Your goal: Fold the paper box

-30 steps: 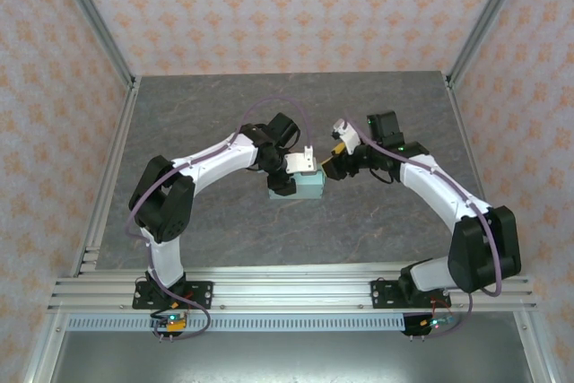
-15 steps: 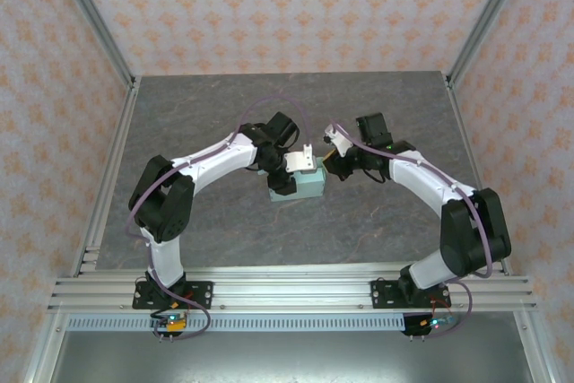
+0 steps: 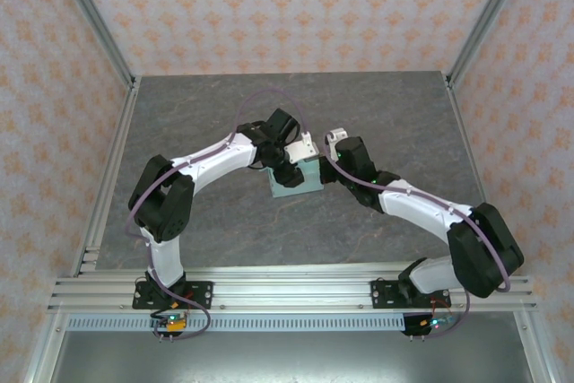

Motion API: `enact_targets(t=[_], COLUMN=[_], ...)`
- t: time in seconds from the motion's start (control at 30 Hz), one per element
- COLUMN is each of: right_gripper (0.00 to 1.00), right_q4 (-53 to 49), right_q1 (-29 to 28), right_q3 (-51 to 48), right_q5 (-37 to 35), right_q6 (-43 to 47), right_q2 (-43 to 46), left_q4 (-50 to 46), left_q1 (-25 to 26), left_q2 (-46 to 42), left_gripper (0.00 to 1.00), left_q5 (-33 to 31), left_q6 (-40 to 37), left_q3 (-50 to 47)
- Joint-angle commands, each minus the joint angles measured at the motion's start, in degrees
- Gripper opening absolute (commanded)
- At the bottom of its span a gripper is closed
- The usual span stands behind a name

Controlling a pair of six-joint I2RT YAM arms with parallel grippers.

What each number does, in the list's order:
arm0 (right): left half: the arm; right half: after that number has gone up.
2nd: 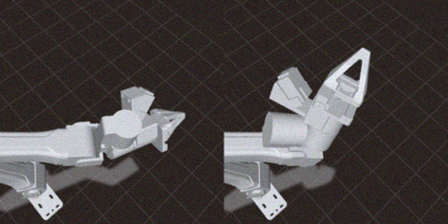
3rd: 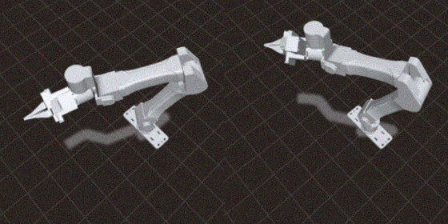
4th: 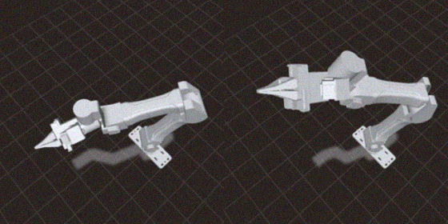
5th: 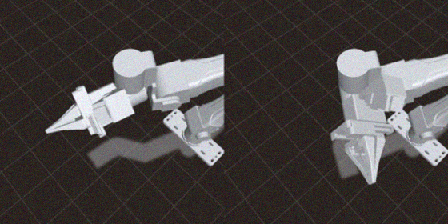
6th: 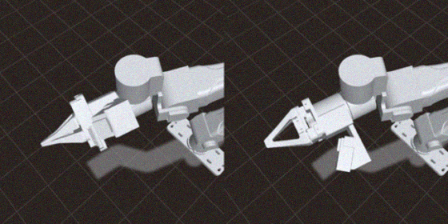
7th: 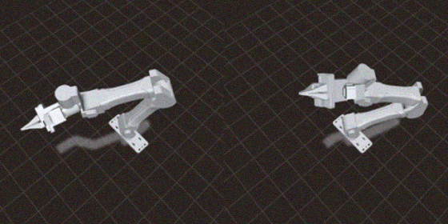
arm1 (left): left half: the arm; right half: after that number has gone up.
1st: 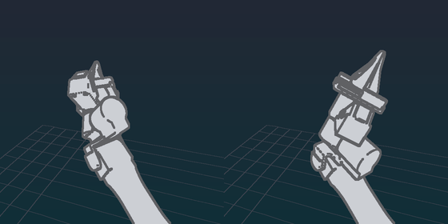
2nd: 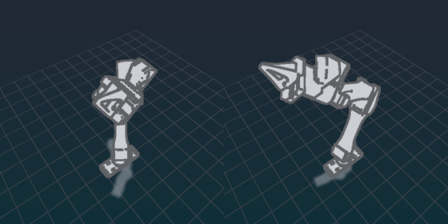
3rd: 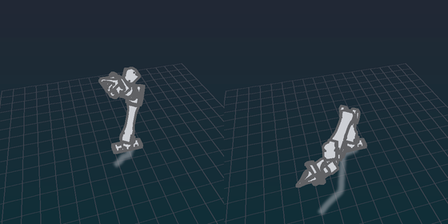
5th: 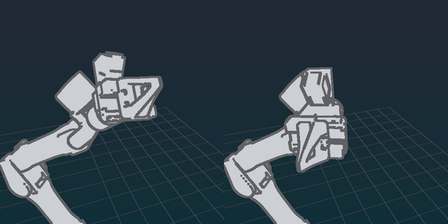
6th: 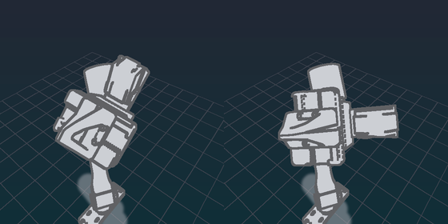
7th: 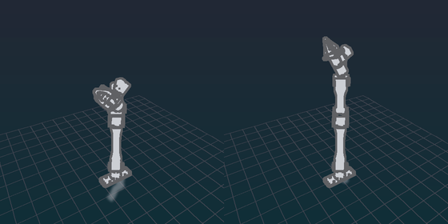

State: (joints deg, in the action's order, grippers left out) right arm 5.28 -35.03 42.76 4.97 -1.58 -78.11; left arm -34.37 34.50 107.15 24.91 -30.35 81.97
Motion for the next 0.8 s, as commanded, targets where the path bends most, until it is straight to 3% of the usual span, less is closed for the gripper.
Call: enact_targets(t=[0.0, 0.27, 0.77], right_gripper=[0.04, 0.04, 0.04], right_q4=[-2.1, -2.7, 1.5], right_q1=[-2.0, -2.8, -2.8], right_q3=[2.0, 3.8, -2.0], right_q5=[-7.8, -9.7, -9.8], right_q6=[-8.4, -14.2, -7.6], right_q2=[1.4, -0.9, -3.1], left_q4=[6.1, 6.2, 6.1], left_q1=[-0.6, 0.0, -0.8], left_q2=[-1.0, 0.5, 1.1], left_gripper=[0.54, 0.54, 0.55], left_q5=[-3.6, -5.3, -5.8], left_q6=[4.1, 4.4, 2.8], left_q3=[-0.7, 0.1, 1.5])
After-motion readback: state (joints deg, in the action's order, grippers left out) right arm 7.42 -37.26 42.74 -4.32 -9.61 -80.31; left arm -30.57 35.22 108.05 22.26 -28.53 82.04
